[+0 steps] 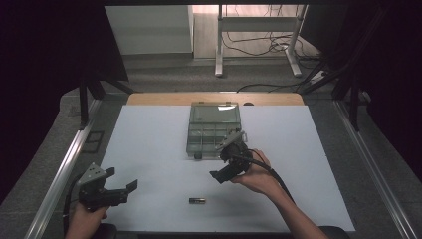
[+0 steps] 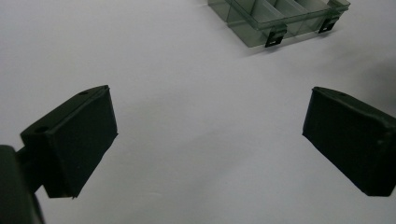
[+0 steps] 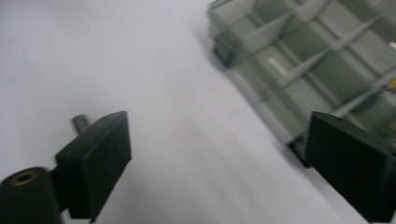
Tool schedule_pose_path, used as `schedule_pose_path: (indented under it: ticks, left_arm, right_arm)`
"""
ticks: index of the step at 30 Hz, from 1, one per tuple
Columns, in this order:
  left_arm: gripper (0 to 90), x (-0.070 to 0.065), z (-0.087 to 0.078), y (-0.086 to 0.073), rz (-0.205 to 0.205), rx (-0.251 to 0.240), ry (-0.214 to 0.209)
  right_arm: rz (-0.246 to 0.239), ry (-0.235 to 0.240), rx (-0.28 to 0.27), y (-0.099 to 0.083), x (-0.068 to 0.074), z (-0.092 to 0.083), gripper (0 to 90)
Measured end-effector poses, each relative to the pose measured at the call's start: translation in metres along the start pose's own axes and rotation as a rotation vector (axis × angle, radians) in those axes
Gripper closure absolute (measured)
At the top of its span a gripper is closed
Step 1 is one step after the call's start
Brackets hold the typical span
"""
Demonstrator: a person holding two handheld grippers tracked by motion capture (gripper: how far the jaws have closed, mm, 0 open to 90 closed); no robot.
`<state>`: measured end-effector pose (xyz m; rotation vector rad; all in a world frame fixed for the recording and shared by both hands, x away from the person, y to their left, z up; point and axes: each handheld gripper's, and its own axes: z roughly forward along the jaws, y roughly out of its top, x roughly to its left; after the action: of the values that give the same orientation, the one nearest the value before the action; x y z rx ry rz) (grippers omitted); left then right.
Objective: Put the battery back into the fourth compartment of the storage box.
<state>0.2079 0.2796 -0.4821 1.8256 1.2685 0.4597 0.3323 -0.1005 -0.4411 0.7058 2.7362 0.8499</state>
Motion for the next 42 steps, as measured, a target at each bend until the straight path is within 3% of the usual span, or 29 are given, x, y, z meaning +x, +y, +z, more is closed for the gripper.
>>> schedule_pose_path:
  ticks: [6, 11, 17, 22, 27, 31, 37, 40, 42]
  left_arm:
    - [3.6, 0.000, 0.000, 0.000, 0.001, 0.000, 0.000]
    - [3.6, 0.000, 0.000, 0.000, 0.000, -0.001, -0.001]
    - [3.6, 0.000, 0.000, 0.000, 0.001, -0.002, -0.001]
    - [3.6, 0.000, 0.000, 0.000, 0.001, -0.004, -0.001]
    - [3.6, 0.000, 0.000, 0.000, 0.002, -0.004, -0.001]
    - [3.6, 0.000, 0.000, 0.000, 0.003, -0.005, -0.002]
    - [3.6, 0.000, 0.000, 0.000, 0.005, -0.004, -0.002]
    - [3.6, 0.000, 0.000, 0.000, 0.005, -0.004, -0.002]
    - [3.6, 0.000, 0.000, 0.000, 0.005, -0.003, -0.002]
  right_arm:
    - [-0.042, 0.034, 0.019, -0.001, 0.017, 0.008, 12.4]
    - [-0.052, 0.086, 0.036, -0.002, 0.026, 0.019, 15.7]
    - [-0.067, 0.116, 0.071, -0.003, 0.036, 0.031, 18.2]
    - [-0.116, 0.127, 0.106, -0.004, 0.050, 0.043, 28.6]
    - [-0.144, 0.198, 0.132, -0.005, 0.059, 0.054, 43.8]
    - [-0.178, 0.223, 0.160, -0.007, 0.066, 0.062, 52.8]
    - [-0.215, 0.236, 0.201, -0.009, 0.071, 0.072, 66.9]
    - [-0.245, 0.213, 0.200, -0.010, 0.073, 0.072, 75.7]
    - [-0.230, 0.222, 0.201, -0.010, 0.072, 0.072, 76.3]
